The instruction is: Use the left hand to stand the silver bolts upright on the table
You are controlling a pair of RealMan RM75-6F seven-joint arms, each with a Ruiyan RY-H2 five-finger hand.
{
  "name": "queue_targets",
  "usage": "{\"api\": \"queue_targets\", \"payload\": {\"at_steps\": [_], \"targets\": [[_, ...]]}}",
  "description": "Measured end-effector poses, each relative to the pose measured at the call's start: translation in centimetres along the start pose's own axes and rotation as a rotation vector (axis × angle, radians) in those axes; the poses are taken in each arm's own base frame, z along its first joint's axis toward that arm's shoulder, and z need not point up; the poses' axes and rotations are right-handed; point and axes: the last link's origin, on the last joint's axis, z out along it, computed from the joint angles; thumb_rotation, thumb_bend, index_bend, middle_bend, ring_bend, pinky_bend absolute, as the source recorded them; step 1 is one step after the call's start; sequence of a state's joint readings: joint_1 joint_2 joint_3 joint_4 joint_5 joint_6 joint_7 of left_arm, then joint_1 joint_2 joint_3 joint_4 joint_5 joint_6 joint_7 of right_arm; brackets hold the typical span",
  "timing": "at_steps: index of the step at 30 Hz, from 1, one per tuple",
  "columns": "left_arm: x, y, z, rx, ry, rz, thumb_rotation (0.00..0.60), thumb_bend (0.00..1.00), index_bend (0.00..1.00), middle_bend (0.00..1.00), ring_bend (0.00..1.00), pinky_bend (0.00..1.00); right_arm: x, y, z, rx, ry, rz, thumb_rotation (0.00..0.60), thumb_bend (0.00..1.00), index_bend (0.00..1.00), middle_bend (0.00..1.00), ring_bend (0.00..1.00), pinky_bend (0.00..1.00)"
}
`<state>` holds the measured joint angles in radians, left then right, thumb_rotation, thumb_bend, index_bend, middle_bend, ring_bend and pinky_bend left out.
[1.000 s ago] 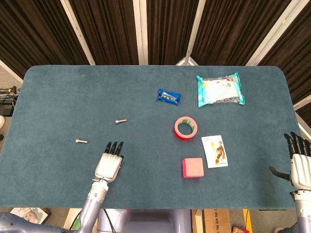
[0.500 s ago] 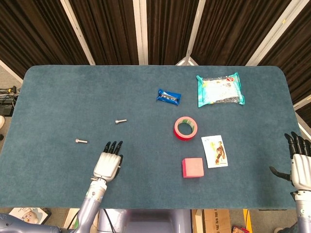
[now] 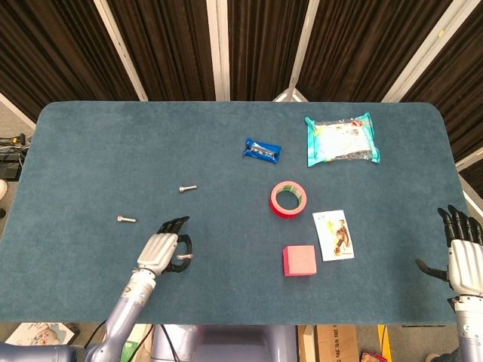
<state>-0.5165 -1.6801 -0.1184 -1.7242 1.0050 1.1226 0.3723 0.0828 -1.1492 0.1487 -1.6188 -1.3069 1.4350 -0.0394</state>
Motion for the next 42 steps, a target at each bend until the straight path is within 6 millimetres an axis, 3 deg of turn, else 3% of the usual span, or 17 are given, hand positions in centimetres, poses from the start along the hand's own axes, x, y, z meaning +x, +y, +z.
{"api": "queue_targets", "payload": {"at_steps": [5, 24, 37, 42], "targets": [[0.5, -0.7, 0.5, -0.05, 0.003, -0.103, 0.6, 0.49, 0.57, 0.03, 0.0, 0.0, -0.1, 0.0, 0.0, 0.001, -0.001, 0.003, 0.6, 0.01, 0.1, 0.01, 0.0, 0.0], [-0.3, -2.0, 1.1, -0.203, 0.002, -0.168, 0.6, 0.49, 0.57, 0.03, 0.0, 0.0, 0.1, 0.0, 0.0, -0.008, 0.011, 0.015, 0.6, 0.01, 0.1, 0.01, 0.0, 0.0], [-0.4, -2.8, 1.0, -0.215, -0.04, -0.184, 0.6, 0.48, 0.57, 0.02, 0.0, 0.0, 0.1, 0.0, 0.0, -0.017, 0.015, 0.014, 0.6, 0.01, 0.1, 0.01, 0.0, 0.0], [-0.3, -3.2, 0.9, -0.211, -0.057, -0.187, 0.6, 0.47, 0.52, 0.01, 0.0, 0.0, 0.1, 0.0, 0.0, -0.021, 0.018, 0.013, 0.6, 0.01, 0.1, 0.01, 0.0, 0.0]]}}
